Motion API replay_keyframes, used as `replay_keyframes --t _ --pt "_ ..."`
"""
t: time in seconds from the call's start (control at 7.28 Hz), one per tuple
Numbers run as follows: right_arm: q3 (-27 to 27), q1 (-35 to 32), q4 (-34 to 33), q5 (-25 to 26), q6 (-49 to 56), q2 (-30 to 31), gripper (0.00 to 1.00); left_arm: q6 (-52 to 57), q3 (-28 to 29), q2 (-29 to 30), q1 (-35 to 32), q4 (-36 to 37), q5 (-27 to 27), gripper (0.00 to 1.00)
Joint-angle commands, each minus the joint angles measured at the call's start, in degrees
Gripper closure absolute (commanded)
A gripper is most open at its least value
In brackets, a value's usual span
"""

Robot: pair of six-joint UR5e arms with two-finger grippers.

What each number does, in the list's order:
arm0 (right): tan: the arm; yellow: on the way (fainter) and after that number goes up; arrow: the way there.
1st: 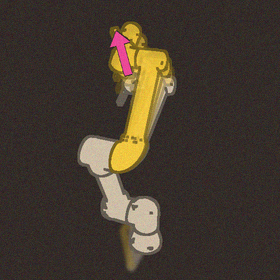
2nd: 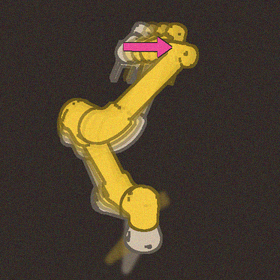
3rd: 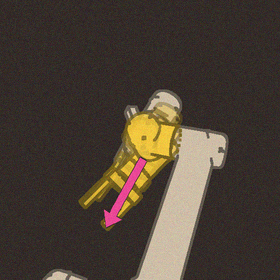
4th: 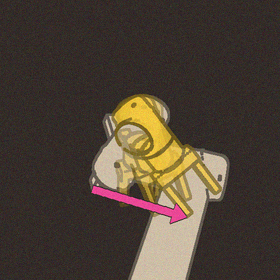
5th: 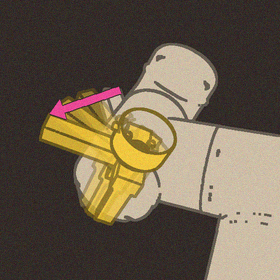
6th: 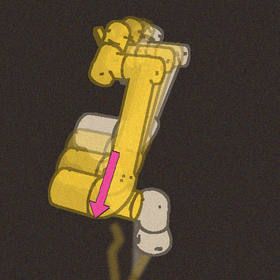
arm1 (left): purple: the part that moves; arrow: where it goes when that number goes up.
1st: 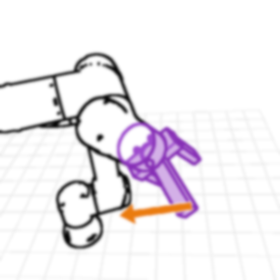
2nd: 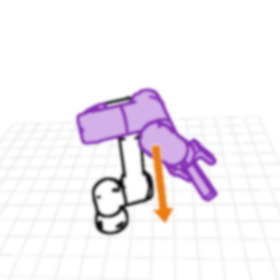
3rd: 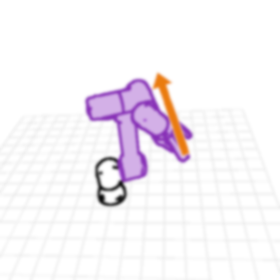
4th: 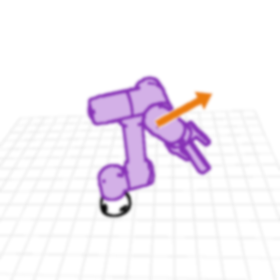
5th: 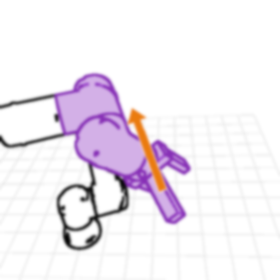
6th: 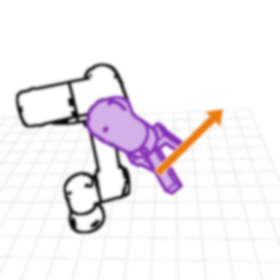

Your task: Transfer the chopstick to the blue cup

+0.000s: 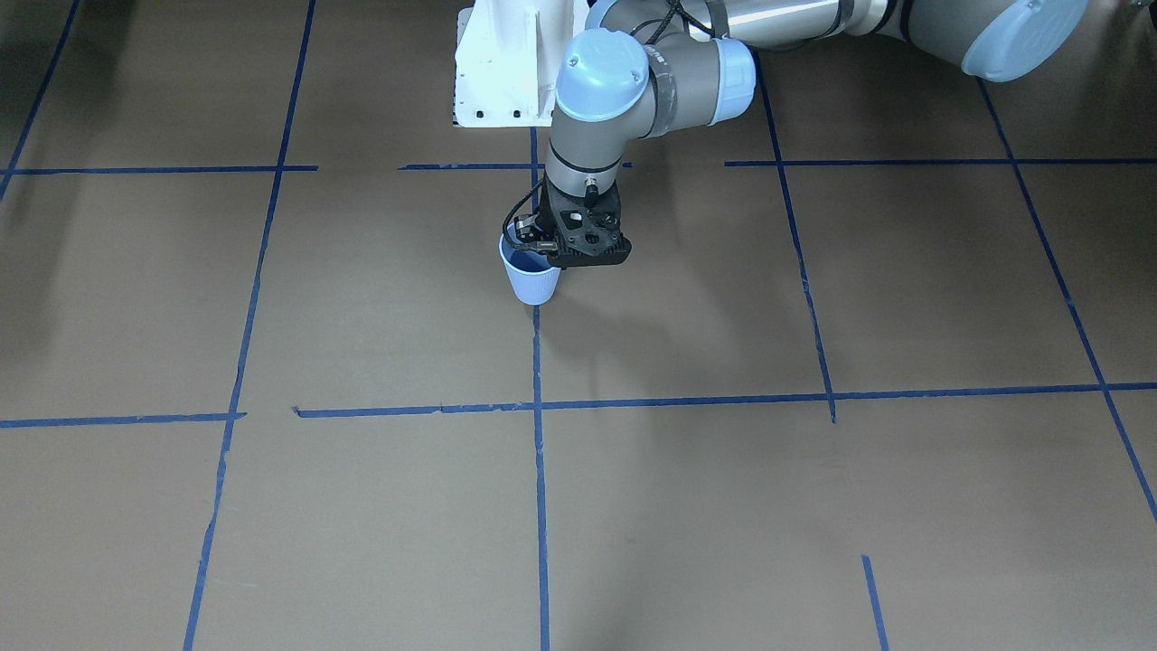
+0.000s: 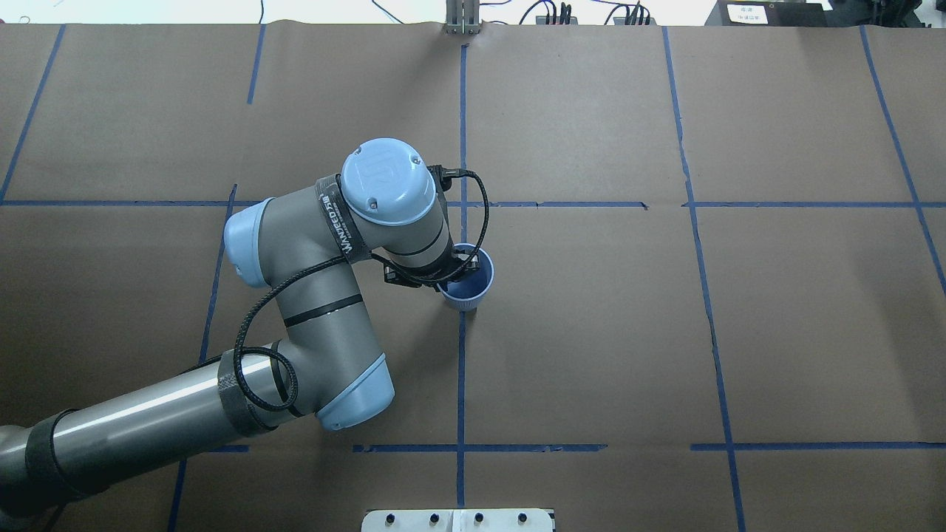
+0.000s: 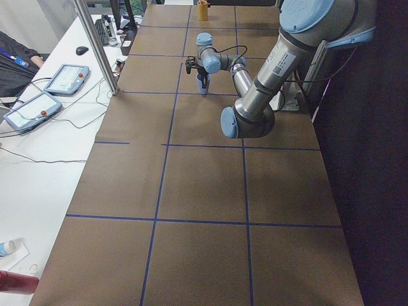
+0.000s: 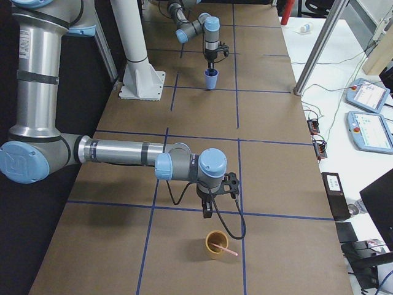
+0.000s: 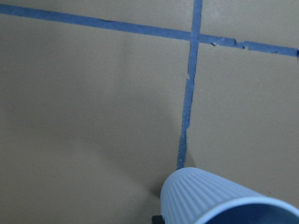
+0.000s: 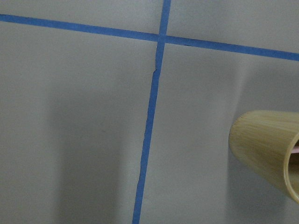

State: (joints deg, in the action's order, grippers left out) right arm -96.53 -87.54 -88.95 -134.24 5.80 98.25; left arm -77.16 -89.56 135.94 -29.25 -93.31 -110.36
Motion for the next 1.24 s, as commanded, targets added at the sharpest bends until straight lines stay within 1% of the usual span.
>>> replay_keyframes --t 0.0,0.27,0.41,0.55,0.69,0.82,0.96,1.1 --pt "0.0 0.0 0.0 0.0 0.0 -0.1 0.0 0.3 0.4 -0.1 0.3 0.0 0.1 0.91" --pt "0.2 0.0 0.0 0.0 0.0 -0.1 0.0 0.3 0.4 -0.2 0.5 0.0 0.1 0.78" --pt "0.2 0.0 0.0 0.0 0.0 -0.1 0.0 0.3 0.4 -0.5 0.8 0.0 0.1 0.68" --pt "0.2 0.0 0.0 0.0 0.0 -0.1 0.0 0.3 0.4 -0.4 0.8 0.0 0.1 0.54" --pt "0.2 0.1 0.0 -0.1 0.0 -0.1 0.0 0.3 -0.4 -0.4 0.7 0.2 0.1 0.23" --pt "0.2 0.1 0.0 -0.1 0.0 -0.2 0.0 0.3 -2.1 -0.5 -0.4 0.9 0.1 0.09" --pt "0.1 0.0 0.0 -0.1 -0.1 -0.4 0.0 1.6 -5.2 -1.0 -2.9 4.2 -0.6 0.01" --pt "0.1 0.1 0.1 -0.1 -0.1 -0.7 0.0 8.8 -11.2 -1.9 -5.7 13.1 -2.0 0.0"
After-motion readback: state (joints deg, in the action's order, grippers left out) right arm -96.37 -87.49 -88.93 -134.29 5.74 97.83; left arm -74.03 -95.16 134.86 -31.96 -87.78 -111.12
